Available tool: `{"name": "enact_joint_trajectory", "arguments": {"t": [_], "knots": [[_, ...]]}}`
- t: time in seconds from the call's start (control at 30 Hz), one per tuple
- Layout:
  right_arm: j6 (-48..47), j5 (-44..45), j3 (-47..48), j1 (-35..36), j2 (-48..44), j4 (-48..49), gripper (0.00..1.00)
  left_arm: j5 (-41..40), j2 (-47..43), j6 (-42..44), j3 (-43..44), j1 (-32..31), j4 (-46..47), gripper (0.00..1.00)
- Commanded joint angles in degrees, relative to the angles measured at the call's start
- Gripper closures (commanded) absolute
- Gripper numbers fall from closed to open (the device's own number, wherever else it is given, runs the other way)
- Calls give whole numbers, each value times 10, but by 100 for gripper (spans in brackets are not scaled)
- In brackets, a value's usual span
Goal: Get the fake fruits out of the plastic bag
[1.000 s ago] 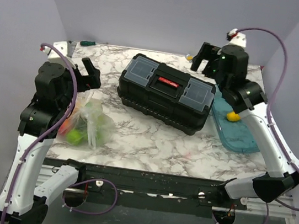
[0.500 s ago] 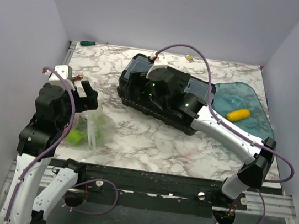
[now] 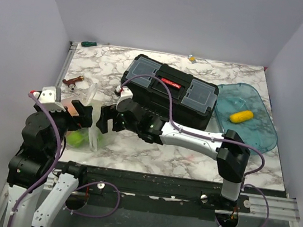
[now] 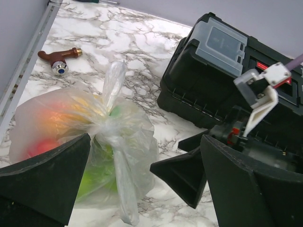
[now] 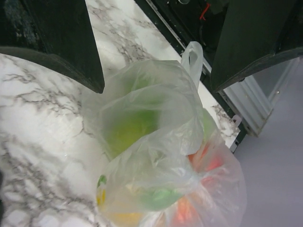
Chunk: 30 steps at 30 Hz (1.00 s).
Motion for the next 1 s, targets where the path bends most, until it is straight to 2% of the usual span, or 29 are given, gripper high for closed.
{"name": "enact_joint_trajectory", "arguments": {"t": [0.0,0.1,0.17,0.33,0.43,0.53,0.73,0.9,0.97], "knots": [[16,-53,-11,7,25,104,6,-4,-22,6,-2,3,-19,1],[9,-31,2,16,53,99,12,-1,-21,11,-7,3,-26,1],[8,15,0,25,63,98,14,3,-22,15,-16,3,-22,1],[-1,48,-7,31,70,107,33,19,-6,12,-31,3,-6,1],[-8,56,-17,31,63,111,39,17,2,14,-47,3,11,1],[-10,55,-46,30,45,128,61,20,9,19,-67,3,28,1],[-7,54,-99,31,18,162,88,22,24,14,-95,3,61,1],[-14,57,-140,31,-17,177,99,3,52,26,-114,2,79,1],[-17,63,-159,31,-34,178,99,-2,67,25,-118,-2,82,1]]}}
